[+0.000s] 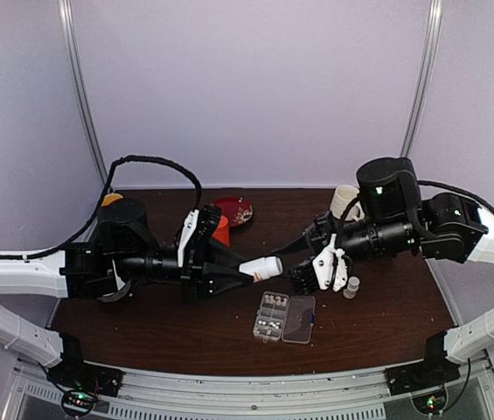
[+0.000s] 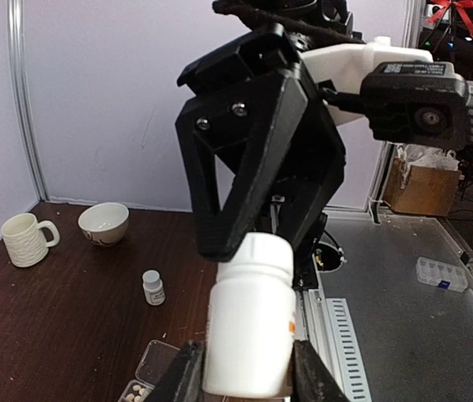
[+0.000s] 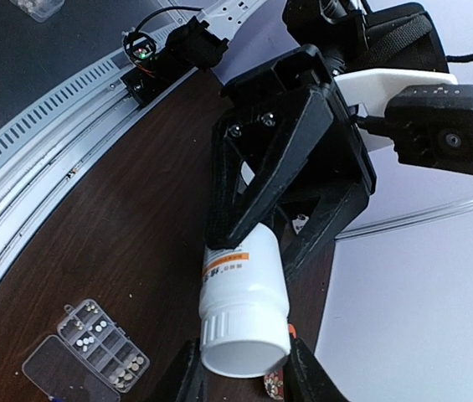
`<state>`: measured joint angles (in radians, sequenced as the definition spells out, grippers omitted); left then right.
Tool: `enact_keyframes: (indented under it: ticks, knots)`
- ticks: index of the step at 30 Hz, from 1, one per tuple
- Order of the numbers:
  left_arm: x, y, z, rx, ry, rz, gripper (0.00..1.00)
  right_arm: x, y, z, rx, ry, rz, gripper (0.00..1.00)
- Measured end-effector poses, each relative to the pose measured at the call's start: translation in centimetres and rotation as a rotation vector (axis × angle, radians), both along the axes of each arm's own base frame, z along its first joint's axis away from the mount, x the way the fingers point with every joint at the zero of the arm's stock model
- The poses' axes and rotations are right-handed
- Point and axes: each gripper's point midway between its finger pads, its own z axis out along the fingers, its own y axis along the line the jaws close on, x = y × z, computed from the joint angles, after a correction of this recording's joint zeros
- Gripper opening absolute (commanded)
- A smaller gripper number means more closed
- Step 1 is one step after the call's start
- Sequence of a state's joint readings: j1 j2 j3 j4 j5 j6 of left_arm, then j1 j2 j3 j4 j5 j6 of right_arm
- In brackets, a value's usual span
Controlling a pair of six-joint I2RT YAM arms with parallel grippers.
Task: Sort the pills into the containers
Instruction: Screw the lid of the pill bottle onto the pill bottle.
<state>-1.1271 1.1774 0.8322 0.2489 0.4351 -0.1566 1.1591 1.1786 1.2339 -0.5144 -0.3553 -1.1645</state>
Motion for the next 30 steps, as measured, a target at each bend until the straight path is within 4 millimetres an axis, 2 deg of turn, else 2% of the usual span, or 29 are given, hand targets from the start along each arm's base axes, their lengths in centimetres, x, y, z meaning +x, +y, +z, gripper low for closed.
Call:
enact_keyframes:
  ticks: [8, 17, 18, 19, 27, 28, 29, 30]
  knots:
    - [-0.1, 0.0, -0.2, 0.01, 0.003, -0.008, 0.0, -0.2, 0.1, -0.1, -0.014, 0.31, -0.131, 0.23]
    - [-0.6, 0.1, -0.1, 0.008, -0.016, -0.034, 0.0, -1.4, 0.3, -0.1, 0.053, 0.852, -0.383, 0.15]
    - [-0.7, 0.1, -0.2, 0.011, -0.017, -0.042, 0.0, -1.5, 0.4, -0.1, 0.066, 0.951, -0.442, 0.15]
    - [-0.8, 0.1, -0.2, 0.012, -0.016, -0.047, 0.0, -1.7, 0.4, -0.1, 0.065, 0.963, -0.443, 0.15]
    - [-1.1, 0.3, -1.4, 0.05, 0.005, -0.058, 0.0, -2.1, 1.0, -1.0, 0.093, 1.381, -0.686, 0.12]
    - [-1.1, 0.4, -1.6, 0.056, 0.008, -0.057, 0.02, -2.1, 1.1, -1.0, 0.097, 1.418, -0.707, 0.12]
    - [-1.1, 0.4, -1.6, 0.057, 0.008, -0.055, 0.17, -2.1, 1.1, -1.1, 0.1, 1.449, -0.724, 0.12]
    - [-1.0, 0.4, -1.6, 0.056, 0.008, -0.053, 0.36, -2.1, 1.1, -1.0, 0.104, 1.471, -0.736, 0.13]
